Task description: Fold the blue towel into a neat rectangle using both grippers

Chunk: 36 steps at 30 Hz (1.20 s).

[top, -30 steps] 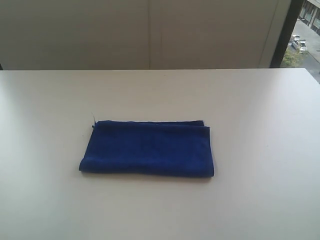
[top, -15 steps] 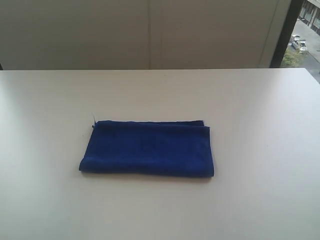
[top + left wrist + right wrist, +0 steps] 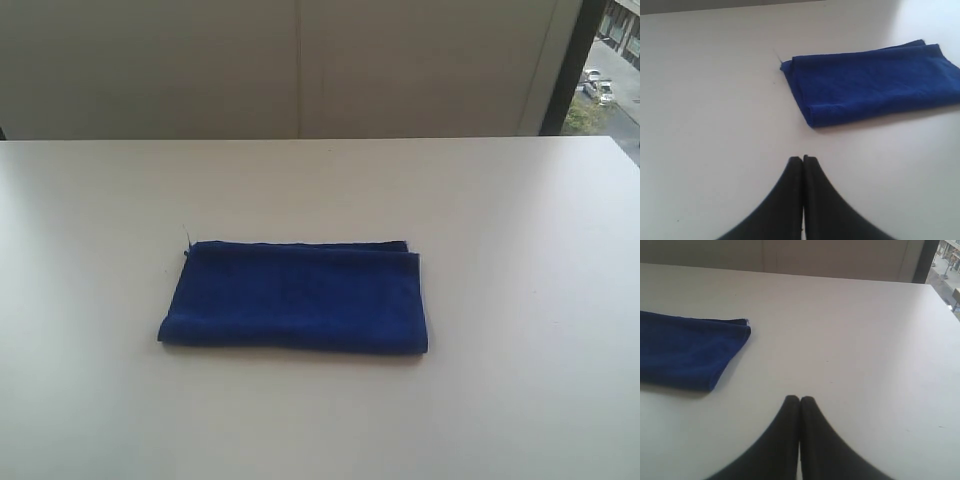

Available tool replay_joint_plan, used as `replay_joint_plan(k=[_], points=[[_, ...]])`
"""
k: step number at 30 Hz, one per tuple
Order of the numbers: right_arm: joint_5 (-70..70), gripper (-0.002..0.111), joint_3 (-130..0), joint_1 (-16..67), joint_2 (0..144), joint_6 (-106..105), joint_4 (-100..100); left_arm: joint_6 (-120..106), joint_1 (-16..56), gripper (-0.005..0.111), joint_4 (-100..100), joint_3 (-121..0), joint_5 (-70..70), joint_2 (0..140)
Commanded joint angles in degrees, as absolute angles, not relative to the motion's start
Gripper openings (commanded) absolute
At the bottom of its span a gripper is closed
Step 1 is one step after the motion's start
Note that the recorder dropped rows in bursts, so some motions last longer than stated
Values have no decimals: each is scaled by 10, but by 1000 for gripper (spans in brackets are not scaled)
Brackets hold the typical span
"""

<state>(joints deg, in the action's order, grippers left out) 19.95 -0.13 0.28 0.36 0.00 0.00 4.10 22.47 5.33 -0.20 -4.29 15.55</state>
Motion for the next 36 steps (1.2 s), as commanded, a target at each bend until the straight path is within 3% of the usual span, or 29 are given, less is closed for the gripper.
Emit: replay_joint_plan(k=[1, 6, 10, 26, 36], points=[[196, 0, 0, 5, 0, 0, -5, 42, 160, 0, 57, 0, 0, 108], [196, 0, 0, 5, 0, 0, -5, 65, 41, 0, 60, 0, 128, 9], [196, 0, 0, 5, 0, 0, -5, 65, -8, 0, 59, 0, 123, 0], [196, 0, 0, 5, 0, 0, -5, 15, -4, 0, 55, 0, 123, 0], [196, 0, 0, 5, 0, 0, -5, 15, -45, 0, 17, 0, 117, 0]])
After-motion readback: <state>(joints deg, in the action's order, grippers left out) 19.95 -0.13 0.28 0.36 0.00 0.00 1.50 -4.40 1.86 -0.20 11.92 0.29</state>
